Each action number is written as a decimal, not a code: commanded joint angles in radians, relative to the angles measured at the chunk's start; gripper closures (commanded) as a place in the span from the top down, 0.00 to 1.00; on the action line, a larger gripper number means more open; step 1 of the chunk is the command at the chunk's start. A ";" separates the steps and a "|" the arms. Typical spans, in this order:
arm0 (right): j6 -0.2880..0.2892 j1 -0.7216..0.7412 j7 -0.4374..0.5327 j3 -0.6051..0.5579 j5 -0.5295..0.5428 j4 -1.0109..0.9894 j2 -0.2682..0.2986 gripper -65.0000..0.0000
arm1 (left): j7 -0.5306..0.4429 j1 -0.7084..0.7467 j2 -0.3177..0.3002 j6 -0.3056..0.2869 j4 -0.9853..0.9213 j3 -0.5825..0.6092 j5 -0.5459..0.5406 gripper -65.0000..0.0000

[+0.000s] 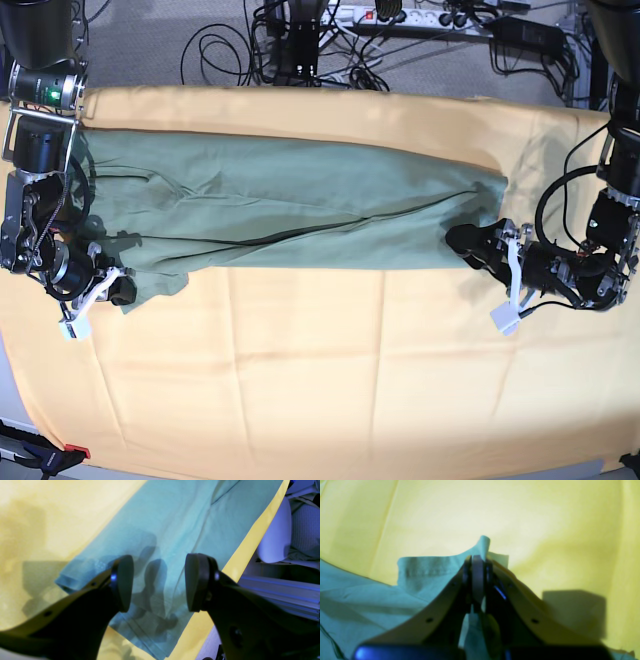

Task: Fold the T-shirt properly
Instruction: 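Release the folded edge and reposition the right gripper on the shirt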

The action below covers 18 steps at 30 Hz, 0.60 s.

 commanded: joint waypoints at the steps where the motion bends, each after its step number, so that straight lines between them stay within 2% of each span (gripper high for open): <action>1: 0.006 0.028 0.005 0.005 0.018 0.023 0.019 0.00 | -0.004 -0.031 -0.014 -0.007 0.011 -0.009 -0.023 0.53; 4: 0.006 0.014 -0.022 0.005 0.021 0.060 0.021 0.00 | -0.005 -0.031 -0.014 -0.007 0.011 -0.009 -0.023 0.53; 13: 0.006 -0.131 -0.113 0.004 0.149 0.378 0.068 0.00 | -0.011 -0.031 -0.014 -0.007 0.011 -0.009 -0.023 0.53; 18: 0.006 -0.214 -0.146 0.004 0.176 0.456 0.086 0.00 | -0.012 -0.031 -0.014 -0.007 0.011 -0.009 -0.023 0.53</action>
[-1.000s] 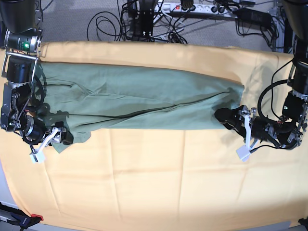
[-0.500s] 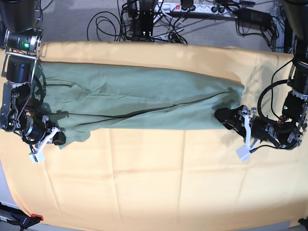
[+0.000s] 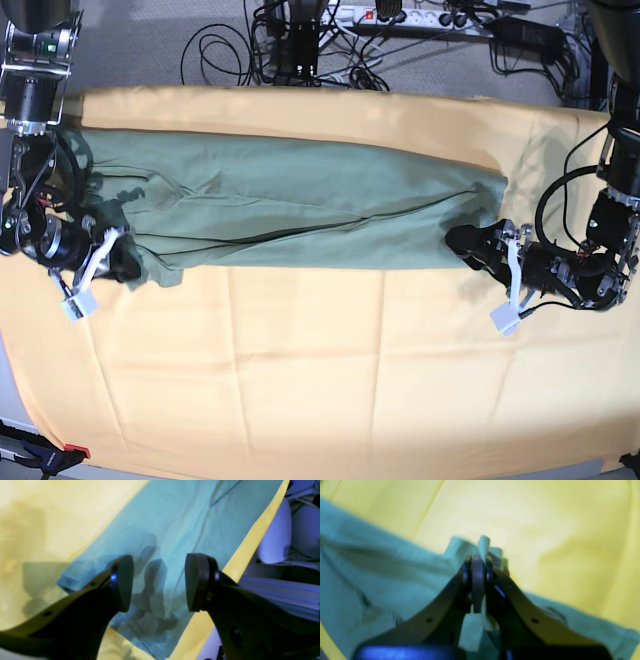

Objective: Fold the T-shirt properly

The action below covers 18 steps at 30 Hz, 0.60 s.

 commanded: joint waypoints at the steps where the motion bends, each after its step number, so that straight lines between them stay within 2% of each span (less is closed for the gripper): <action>1: 0.006 0.012 0.010 0.006 0.021 0.021 0.030 0.00 | -0.004 -0.031 -0.014 -0.006 0.011 -0.009 -0.024 0.53; 4: 0.006 -0.025 -0.036 0.006 0.085 0.021 0.053 0.00 | -0.004 -0.031 -0.014 -0.006 0.011 -0.009 -0.024 0.53; 15: 0.006 -0.037 -0.337 0.007 0.400 0.021 0.139 0.00 | -0.004 -0.031 -0.014 -0.006 0.011 -0.009 -0.024 0.53; 18: 0.006 -0.037 -0.413 0.006 0.451 0.021 0.168 0.00 | -0.004 -0.031 -0.014 -0.006 0.011 -0.009 -0.024 0.53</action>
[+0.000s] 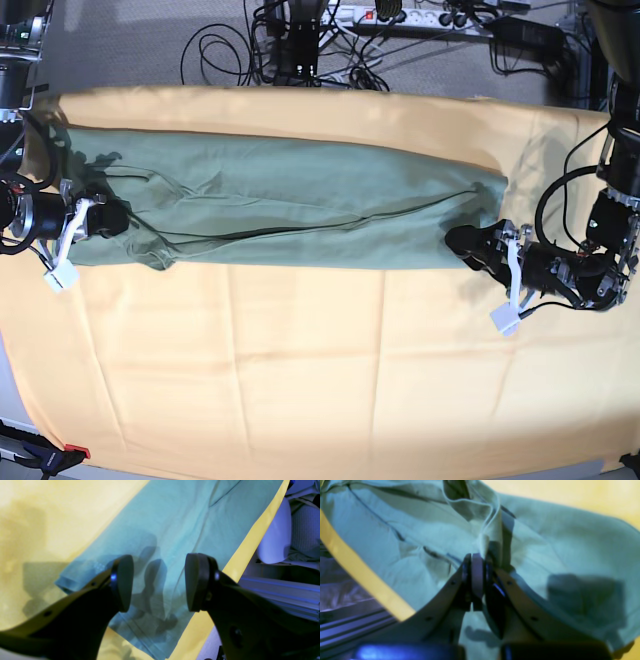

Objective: Fold the T-shirt properly

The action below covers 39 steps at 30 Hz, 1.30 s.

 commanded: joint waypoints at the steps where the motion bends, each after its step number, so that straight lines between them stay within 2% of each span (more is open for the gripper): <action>1: 0.005 0.023 -0.006 0.008 0.026 0.019 0.037 0.00 | -0.005 -0.031 -0.014 -0.006 0.011 -0.009 -0.024 0.53; 5: 0.005 0.022 -0.011 0.008 0.020 0.019 0.066 0.00 | -0.005 -0.031 -0.014 -0.006 0.011 -0.010 -0.024 0.53; 11: 0.005 0.022 -0.006 0.008 0.020 0.018 0.063 0.00 | -0.004 -0.031 -0.014 -0.006 0.011 -0.010 -0.024 0.53; 12: 0.005 0.022 -0.006 0.008 0.020 0.017 0.063 0.06 | -0.004 -0.031 -0.014 -0.006 0.011 -0.009 -0.024 0.53; 15: 0.005 0.022 -0.008 0.008 -0.007 0.017 0.066 0.49 | -0.004 -0.032 -0.014 -0.006 0.011 -0.009 -0.024 0.53; 16: 0.005 0.022 -0.011 0.008 -0.027 0.017 0.069 0.60 | -0.003 -0.032 -0.015 -0.006 0.011 -0.010 -0.024 0.53; 17: 0.005 0.019 -0.014 0.008 -0.032 0.017 0.076 0.66 | -0.003 -0.034 -0.017 -0.006 0.011 -0.010 -0.024 0.53; 18: 0.005 0.014 -0.016 0.008 -0.023 0.017 0.088 0.66 | -0.003 -0.035 -0.020 -0.006 0.011 -0.010 -0.024 0.53; 22: 0.005 0.016 -0.071 0.008 0.077 0.023 0.159 0.64 | -0.004 -0.071 -0.040 -0.006 0.011 -0.010 -0.024 0.53; 24: 0.005 0.024 -0.081 0.008 0.171 0.029 0.198 0.57 | -0.004 -0.093 -0.051 -0.006 0.011 -0.010 -0.024 0.53; 25: 0.005 0.026 -0.081 0.008 0.228 0.029 0.216 0.48 | -0.003 -0.100 -0.058 -0.006 0.011 -0.010 -0.024 0.53; 26: 0.005 0.027 -0.074 0.008 0.229 0.029 0.228 0.34 | -0.004 -0.106 -0.065 -0.006 0.011 -0.010 -0.024 0.53; 28: 0.005 0.029 -0.023 0.009 0.229 0.029 0.229 0.00 | -0.003 -0.114 -0.073 -0.006 0.011 -0.010 -0.024 0.53; 29: 0.005 0.031 0.012 0.009 0.229 0.029 0.214 0.00 | -0.003 -0.117 -0.075 -0.006 0.011 -0.010 -0.024 0.53; 30: 0.005 0.039 0.066 0.009 0.183 0.029 0.192 0.00 | -0.003 -0.117 -0.076 -0.006 0.011 -0.010 -0.024 0.53; 35: 0.005 0.044 0.390 0.009 -0.294 0.029 0.066 0.00 | -0.003 -0.117 -0.084 -0.006 0.011 -0.010 -0.024 0.53; 37: 0.005 0.043 0.446 0.009 -0.415 0.028 0.032 0.00 | -0.003 -0.117 -0.087 -0.006 0.011 -0.010 -0.024 0.53; 39: 0.005 0.039 0.448 0.009 -0.480 0.028 0.000 0.00 | -0.003 -0.117 -0.090 -0.006 0.011 -0.010 -0.024 0.53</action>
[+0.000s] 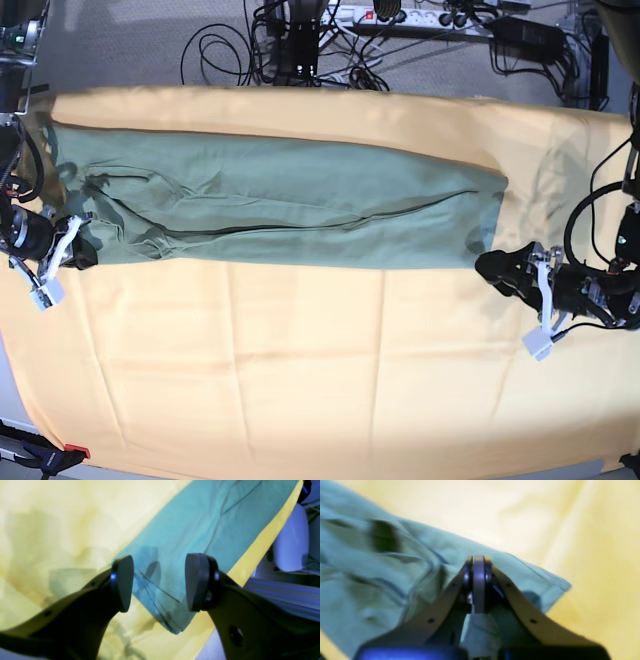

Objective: Fold the T-shirt properly

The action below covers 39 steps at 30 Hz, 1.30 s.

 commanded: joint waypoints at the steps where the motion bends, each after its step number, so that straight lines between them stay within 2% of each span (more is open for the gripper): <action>1: 0.002 0.016 0.016 0.010 -0.002 0.011 0.003 0.00 | -0.003 -0.034 -0.018 -0.006 0.011 -0.010 -0.023 0.53; 4: 0.002 -0.004 0.000 0.010 -0.023 0.011 -0.034 0.00 | -0.003 -0.034 -0.018 -0.006 0.011 -0.010 -0.023 0.53; 8: 0.002 -0.032 -0.019 0.009 0.056 0.012 -0.047 0.00 | -0.003 -0.034 -0.018 -0.006 0.011 -0.010 -0.023 0.53; 12: 0.002 -0.031 -0.125 0.009 0.187 0.012 -0.039 0.00 | -0.003 -0.034 -0.018 -0.006 0.011 -0.010 -0.023 0.53; 19: 0.002 -0.031 -0.361 0.009 0.487 0.012 -0.028 0.00 | -0.004 -0.034 -0.018 -0.006 0.011 -0.010 -0.023 0.53; 23: 0.002 -0.031 -0.443 0.009 0.527 0.013 -0.019 0.00 | -0.004 -0.034 -0.021 -0.006 0.011 -0.010 -0.023 0.53; 26: 0.002 -0.031 -0.454 0.009 0.475 0.013 -0.003 0.00 | -0.004 -0.039 -0.026 -0.006 0.011 -0.010 -0.023 0.53; 28: 0.002 -0.027 -0.454 0.009 0.482 0.017 0.018 0.00 | -0.004 -0.048 -0.026 -0.006 0.011 -0.010 -0.023 0.53; 30: 0.002 -0.023 -0.449 0.011 0.521 0.044 0.043 0.00 | -0.003 -0.056 -0.027 -0.006 0.011 -0.013 -0.023 0.53; 32: 0.002 -0.026 -0.419 0.019 0.604 0.090 0.072 0.00 | -0.003 -0.055 -0.031 -0.006 0.011 -0.036 -0.023 0.53; 34: 0.002 -0.026 -0.401 0.033 0.640 0.126 0.082 0.00 | -0.003 -0.047 -0.037 -0.006 0.011 -0.085 -0.023 0.53; 37: 0.002 -0.026 -0.383 0.049 0.587 0.140 0.079 0.00 | 0.000 -0.033 -0.048 -0.006 0.009 -0.203 -0.023 0.53; 39: 0.002 -0.027 -0.360 0.049 0.523 0.140 0.079 0.00 | 0.012 -0.026 -0.048 0.022 0.002 -0.299 -0.023 0.53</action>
